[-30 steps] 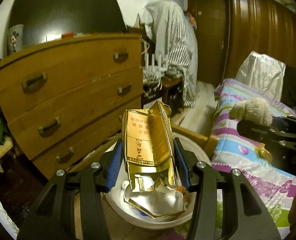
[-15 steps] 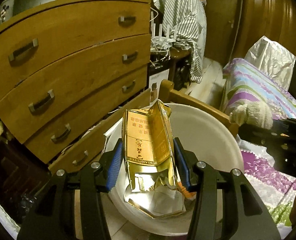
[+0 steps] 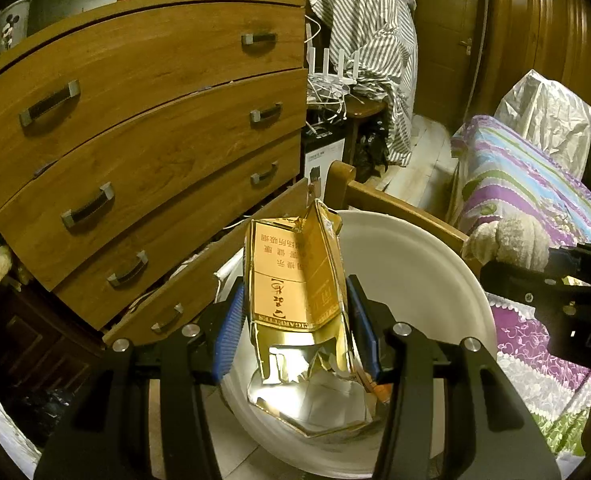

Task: Collect trash
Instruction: 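Open both tools to drop the gold box and yarn ball into the bin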

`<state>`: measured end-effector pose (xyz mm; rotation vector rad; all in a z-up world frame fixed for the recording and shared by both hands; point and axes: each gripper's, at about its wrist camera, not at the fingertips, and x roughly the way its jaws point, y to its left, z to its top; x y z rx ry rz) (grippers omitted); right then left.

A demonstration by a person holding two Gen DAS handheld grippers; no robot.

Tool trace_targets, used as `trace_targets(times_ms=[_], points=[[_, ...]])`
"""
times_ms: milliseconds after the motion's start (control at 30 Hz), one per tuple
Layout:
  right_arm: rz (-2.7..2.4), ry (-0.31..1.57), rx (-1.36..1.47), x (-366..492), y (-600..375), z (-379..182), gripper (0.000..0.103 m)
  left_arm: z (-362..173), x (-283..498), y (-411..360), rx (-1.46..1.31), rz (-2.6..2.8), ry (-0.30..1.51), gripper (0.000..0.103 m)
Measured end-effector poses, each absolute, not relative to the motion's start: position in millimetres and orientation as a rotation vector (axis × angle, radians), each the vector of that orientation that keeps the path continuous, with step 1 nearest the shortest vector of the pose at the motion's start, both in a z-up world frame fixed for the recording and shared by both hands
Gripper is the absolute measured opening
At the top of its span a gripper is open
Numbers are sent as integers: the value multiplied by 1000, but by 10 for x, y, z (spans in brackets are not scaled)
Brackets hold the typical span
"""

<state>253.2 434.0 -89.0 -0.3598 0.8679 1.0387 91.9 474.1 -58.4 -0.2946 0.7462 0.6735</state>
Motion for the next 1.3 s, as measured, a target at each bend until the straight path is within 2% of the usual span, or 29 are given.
trace_targets(times_ms=[633, 667, 733, 800, 1133, 1300], points=[[1038, 868, -359, 2528, 4331, -882, 47, -576, 931, 4772, -296, 677, 749, 49], [1039, 868, -359, 2528, 4331, -883, 50, -579, 928, 4779, -295, 678, 749, 50], [1039, 864, -346, 2531, 4309, -873, 60, -590, 933, 4789, -288, 682, 757, 56], [1033, 857, -330, 2543, 4276, -852, 62, -602, 919, 4791, -274, 696, 755, 72], [1040, 824, -274, 2502, 4076, -701, 63, -582, 815, 4742, -282, 709, 742, 77], [1064, 725, -252, 2238, 3810, -515, 75, -368, 567, 4554, -280, 710, 654, 91]])
